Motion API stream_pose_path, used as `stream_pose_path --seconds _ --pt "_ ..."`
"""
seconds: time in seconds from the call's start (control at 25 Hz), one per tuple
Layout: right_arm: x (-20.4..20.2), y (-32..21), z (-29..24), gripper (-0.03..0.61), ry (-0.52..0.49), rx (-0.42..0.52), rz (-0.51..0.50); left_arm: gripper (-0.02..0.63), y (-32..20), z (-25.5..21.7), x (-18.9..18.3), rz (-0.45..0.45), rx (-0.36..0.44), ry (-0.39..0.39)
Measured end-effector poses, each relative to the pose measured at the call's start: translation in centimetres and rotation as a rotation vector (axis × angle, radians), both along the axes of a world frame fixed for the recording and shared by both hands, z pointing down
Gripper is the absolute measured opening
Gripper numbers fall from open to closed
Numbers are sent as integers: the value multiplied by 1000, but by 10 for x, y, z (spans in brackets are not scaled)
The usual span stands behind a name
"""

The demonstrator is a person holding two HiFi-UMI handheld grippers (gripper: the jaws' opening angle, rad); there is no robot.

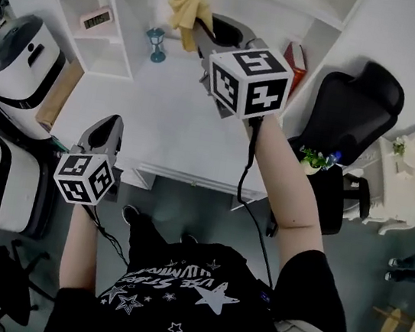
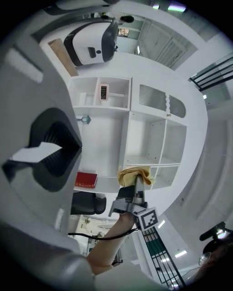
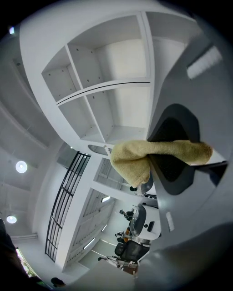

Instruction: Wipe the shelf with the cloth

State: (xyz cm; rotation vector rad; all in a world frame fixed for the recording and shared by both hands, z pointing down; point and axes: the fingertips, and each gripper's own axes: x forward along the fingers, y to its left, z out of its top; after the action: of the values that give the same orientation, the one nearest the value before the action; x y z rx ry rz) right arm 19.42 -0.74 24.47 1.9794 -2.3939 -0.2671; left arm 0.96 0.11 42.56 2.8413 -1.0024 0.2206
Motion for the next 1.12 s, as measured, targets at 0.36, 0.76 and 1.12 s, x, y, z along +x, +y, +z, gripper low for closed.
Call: stream_pose_path --seconds 0.36,0.76,1.12 --pt "-6 66 112 83 -74 -172 39 2 69 43 -36 -18 -94 -32" --pt "-75 165 218 80 -64 -350 76 2 158 97 -105 13 -142 -137" --pt "-126 260 279 80 -124 -446 84 2 245 131 -164 -15 -235 -125"
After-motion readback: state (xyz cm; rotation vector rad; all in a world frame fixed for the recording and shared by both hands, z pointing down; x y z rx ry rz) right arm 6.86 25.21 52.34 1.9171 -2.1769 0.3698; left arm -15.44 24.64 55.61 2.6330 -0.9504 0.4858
